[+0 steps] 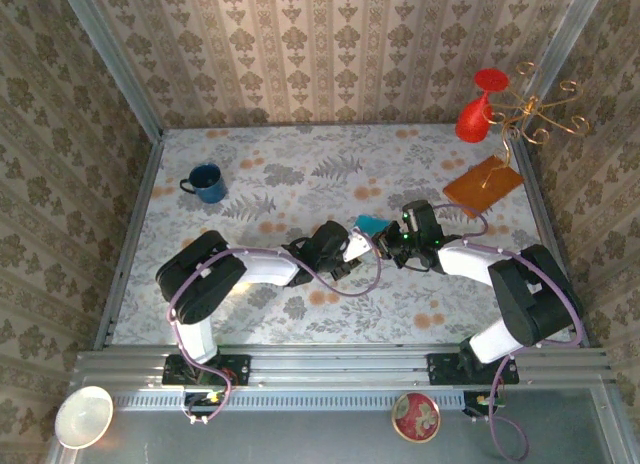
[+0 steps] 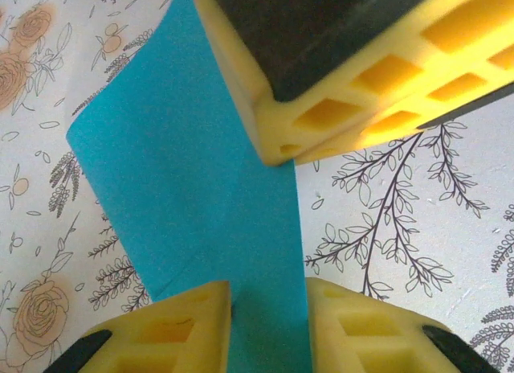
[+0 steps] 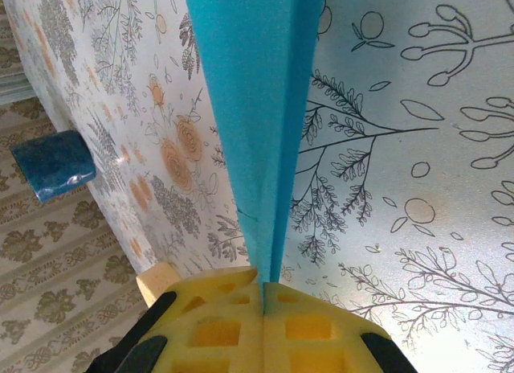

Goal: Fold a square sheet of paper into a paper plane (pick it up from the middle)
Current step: Fold the wing for the fifth time at the center of the table.

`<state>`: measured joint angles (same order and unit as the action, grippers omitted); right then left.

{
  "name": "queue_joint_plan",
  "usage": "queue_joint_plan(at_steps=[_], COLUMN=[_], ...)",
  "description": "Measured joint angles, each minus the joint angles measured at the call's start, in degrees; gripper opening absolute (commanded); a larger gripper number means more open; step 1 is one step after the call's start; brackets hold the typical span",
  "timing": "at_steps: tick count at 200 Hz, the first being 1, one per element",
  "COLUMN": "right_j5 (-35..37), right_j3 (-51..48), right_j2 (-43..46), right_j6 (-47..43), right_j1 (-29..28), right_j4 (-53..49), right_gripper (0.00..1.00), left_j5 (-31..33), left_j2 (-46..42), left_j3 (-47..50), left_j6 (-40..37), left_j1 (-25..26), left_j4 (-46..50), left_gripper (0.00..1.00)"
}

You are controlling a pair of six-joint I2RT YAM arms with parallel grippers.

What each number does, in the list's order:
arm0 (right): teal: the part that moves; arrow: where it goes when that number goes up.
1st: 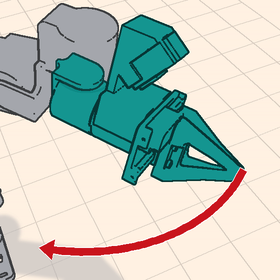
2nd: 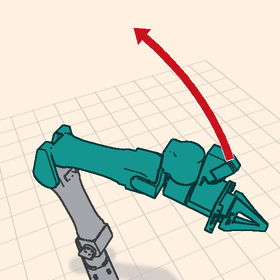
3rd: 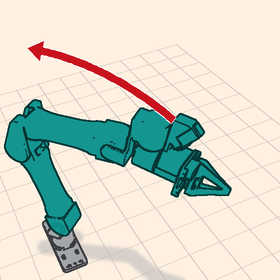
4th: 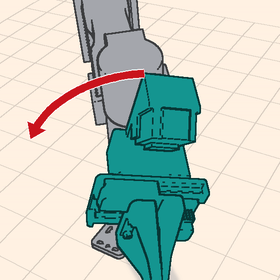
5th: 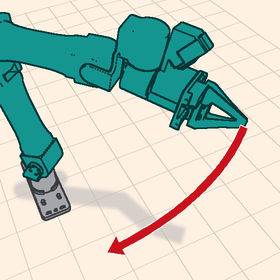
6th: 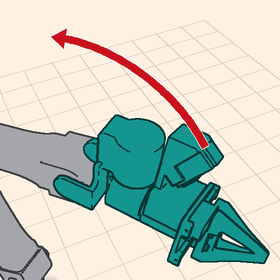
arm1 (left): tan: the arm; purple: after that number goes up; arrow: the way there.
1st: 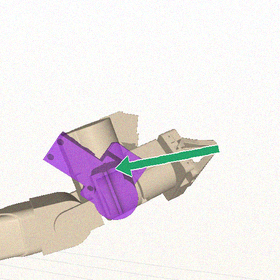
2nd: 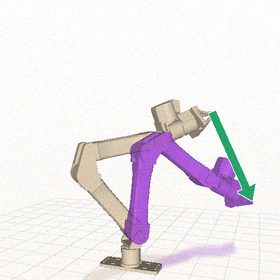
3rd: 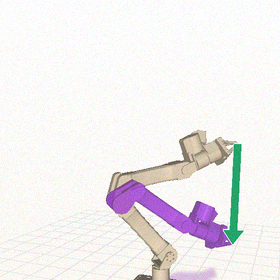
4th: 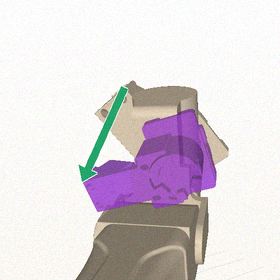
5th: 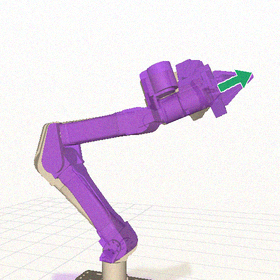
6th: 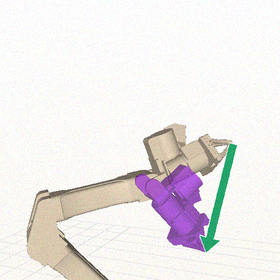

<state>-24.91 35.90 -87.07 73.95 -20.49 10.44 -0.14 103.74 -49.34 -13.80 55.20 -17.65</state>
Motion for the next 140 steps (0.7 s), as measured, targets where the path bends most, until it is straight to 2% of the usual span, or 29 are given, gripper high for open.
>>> queue_joint_plan(at_steps=[34,72,93,140], right_j5=[0.0,0.2,1.1,3.8], right_j3=[0.0,0.3,0.4,0.5], right_j2=[0.0,0.2,2.2,6.3], right_j6=[-0.1,-1.1,-3.4,-9.4], right_j1=[0.1,1.6,3.2,5.9], right_j4=[-0.4,-2.7,-5.8,-11.4], right_gripper=[0.20,0.46,0.56,0.62], left_j5=[0.0,-1.0,-2.6,-7.7], left_j2=[0.7,0.9,0.9,0.9], left_j3=[0.5,1.4,1.8,1.9], left_j6=[0.0,0.8,2.2,6.4], left_j1=[0.0,-0.5,-1.3,-3.8], left_j4=[-0.8,-2.1,-2.4,-2.4], left_gripper=[0.19,0.16,0.16,0.17])
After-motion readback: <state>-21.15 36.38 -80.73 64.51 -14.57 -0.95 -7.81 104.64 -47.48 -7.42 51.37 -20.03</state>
